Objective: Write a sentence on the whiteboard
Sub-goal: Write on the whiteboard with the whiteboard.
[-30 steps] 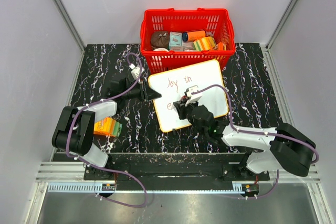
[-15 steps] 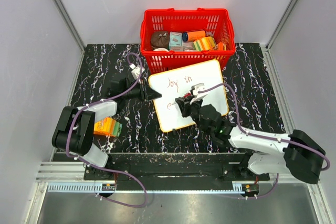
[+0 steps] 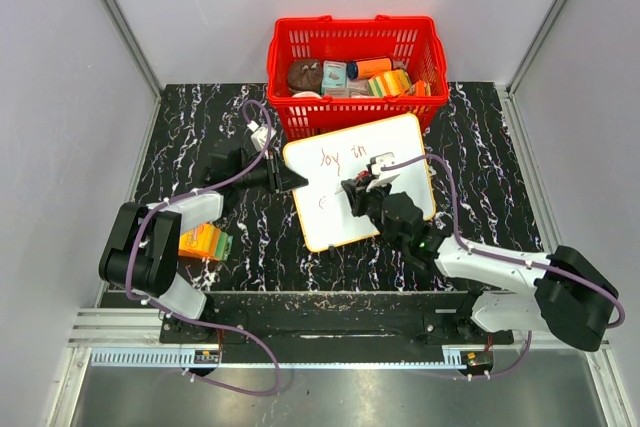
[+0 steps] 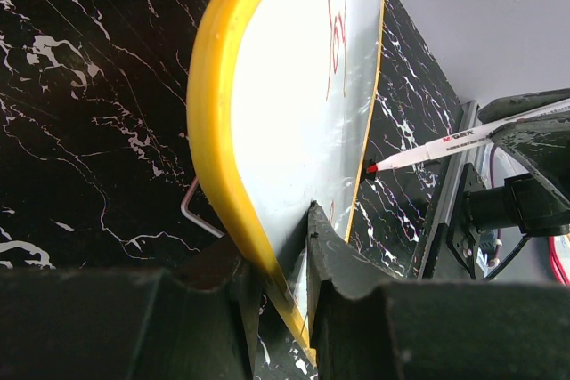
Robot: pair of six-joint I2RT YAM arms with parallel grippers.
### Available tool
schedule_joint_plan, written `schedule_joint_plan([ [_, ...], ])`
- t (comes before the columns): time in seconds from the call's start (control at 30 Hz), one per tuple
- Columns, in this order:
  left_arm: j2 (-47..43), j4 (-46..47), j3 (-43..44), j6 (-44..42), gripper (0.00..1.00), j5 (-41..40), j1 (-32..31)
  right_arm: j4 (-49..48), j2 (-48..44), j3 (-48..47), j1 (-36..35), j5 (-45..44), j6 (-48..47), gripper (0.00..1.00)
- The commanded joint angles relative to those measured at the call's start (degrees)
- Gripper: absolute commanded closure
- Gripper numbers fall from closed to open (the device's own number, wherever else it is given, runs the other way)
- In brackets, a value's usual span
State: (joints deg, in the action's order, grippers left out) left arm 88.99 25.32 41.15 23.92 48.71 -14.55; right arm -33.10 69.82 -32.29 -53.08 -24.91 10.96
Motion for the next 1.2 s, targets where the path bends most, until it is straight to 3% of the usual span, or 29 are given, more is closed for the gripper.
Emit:
schedule_joint_plan([
  [0.0,1.45,-3.88,-0.28,-11.62,1.0,-7.84,-1.54,-1.18,1.02,-2.95,0.52,0.21,0.55,1.0],
  [0.87,1.45,-3.96,-0.1,-11.71,1.0,-7.84,-1.63,-3.28,5.41,-2.42,0.96,2.58,2.13,1.0],
  [1.17,1.8,-4.05,0.07,-11.62,1.0,-7.75,-1.63,-4.69,2.08,-0.23,0.96,-1.63,1.87,1.0],
])
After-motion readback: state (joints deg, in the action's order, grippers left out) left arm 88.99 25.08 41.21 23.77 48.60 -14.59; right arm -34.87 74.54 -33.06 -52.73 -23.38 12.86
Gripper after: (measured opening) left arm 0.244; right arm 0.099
